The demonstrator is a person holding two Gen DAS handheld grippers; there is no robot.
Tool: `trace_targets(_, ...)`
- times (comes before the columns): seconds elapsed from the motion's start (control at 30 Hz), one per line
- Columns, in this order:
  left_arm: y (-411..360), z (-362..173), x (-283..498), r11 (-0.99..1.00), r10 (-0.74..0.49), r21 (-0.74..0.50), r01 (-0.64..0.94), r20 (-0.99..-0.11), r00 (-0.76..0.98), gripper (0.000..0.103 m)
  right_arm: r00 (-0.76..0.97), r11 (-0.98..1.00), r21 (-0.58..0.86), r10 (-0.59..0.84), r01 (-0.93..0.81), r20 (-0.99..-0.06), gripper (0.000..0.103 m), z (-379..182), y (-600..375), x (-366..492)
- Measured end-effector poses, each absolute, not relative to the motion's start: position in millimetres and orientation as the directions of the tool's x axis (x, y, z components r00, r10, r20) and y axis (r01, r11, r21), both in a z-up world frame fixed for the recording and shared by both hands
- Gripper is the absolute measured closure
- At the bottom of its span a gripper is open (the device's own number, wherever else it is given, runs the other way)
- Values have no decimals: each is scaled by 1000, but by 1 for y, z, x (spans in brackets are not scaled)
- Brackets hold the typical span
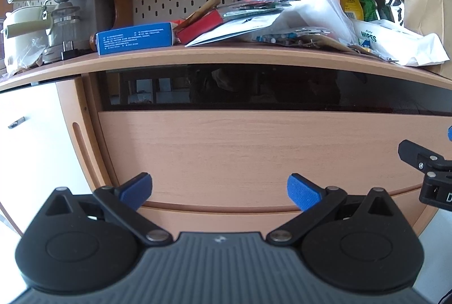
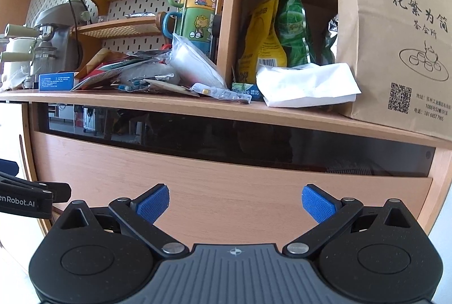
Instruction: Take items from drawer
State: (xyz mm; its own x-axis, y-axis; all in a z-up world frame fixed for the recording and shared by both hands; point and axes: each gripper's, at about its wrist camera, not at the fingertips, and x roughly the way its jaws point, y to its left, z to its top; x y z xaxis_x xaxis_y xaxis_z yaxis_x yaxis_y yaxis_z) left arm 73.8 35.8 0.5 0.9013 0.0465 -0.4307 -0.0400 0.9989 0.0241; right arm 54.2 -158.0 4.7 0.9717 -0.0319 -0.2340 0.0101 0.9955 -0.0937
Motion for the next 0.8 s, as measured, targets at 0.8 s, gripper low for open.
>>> trace_targets(0.8,9,7,88,957,40,283,60,-333,942,0,979,896,-444,-68,-25,-191,0,-12,-140,83)
